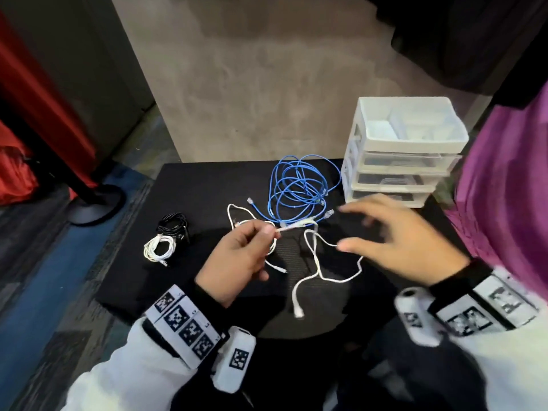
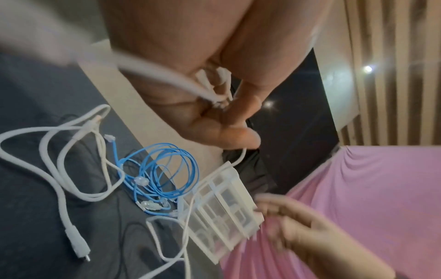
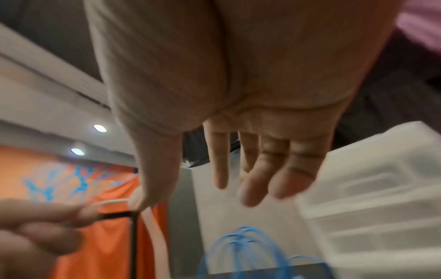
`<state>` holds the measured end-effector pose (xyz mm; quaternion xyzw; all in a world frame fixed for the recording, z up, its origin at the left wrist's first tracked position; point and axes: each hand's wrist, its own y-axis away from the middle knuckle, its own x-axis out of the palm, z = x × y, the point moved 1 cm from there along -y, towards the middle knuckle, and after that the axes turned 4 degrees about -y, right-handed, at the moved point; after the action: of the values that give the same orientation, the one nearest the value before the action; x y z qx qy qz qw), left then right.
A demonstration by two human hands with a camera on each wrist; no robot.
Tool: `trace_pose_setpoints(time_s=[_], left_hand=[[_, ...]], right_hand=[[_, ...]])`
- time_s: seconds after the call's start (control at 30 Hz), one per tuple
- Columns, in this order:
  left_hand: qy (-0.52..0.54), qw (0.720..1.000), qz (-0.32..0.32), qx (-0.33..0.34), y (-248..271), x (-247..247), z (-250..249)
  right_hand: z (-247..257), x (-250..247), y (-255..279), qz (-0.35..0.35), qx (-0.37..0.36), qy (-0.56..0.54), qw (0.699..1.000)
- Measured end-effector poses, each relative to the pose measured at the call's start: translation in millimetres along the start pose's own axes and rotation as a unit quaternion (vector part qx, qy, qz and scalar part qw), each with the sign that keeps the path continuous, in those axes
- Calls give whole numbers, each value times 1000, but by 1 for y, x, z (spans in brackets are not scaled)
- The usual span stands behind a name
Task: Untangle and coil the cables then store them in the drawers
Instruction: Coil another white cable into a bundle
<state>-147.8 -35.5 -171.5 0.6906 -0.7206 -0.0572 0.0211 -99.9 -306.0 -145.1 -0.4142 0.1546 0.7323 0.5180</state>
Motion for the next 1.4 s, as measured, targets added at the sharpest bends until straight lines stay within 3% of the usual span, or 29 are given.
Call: trace_pose_setpoints(time_s=[0.1, 0.2, 0.43, 0.5, 0.63, 0.73, 0.83, 0.93, 1.03, 1.1, 1.17, 1.3, 1.4], left_hand=[[-66, 995, 50, 49, 5, 19, -6], [-50, 995, 63, 59, 6, 20, -15], [11, 991, 129, -44, 22, 2, -11], [106, 983, 138, -53, 28, 2, -15], [291, 951, 100, -12, 20, 3, -23], [220, 974, 21, 37, 10, 2, -18], [17, 996, 8, 93, 9, -4, 3], [-117, 988, 74, 75, 19, -5, 12], [-28, 992, 122, 1, 30, 6, 4], [64, 985, 159, -20, 33, 14, 2], [134, 976, 170, -23, 36, 17, 2], [176, 968, 170, -46, 42, 20, 7], [182, 966, 176, -60, 45, 18, 14]], right_hand=[[42, 36, -1, 4, -87, -34, 996], [51, 45, -9, 35, -20, -178, 983], [18, 39, -17, -146, 71, -216, 963], [10, 47, -12, -104, 78, -192, 973], [25, 90, 15, 88, 57, -130, 986], [51, 104, 38, 188, 10, -147, 971], [64, 83, 40, 213, -34, -116, 970], [64, 51, 24, 151, -49, -114, 981], [54, 38, 5, 52, -50, -166, 984], [47, 44, -2, 45, -18, -253, 966], [44, 55, 0, 87, 16, -351, 932], [46, 71, 12, 131, 97, -544, 823], [47, 80, 16, 142, 105, -564, 807]])
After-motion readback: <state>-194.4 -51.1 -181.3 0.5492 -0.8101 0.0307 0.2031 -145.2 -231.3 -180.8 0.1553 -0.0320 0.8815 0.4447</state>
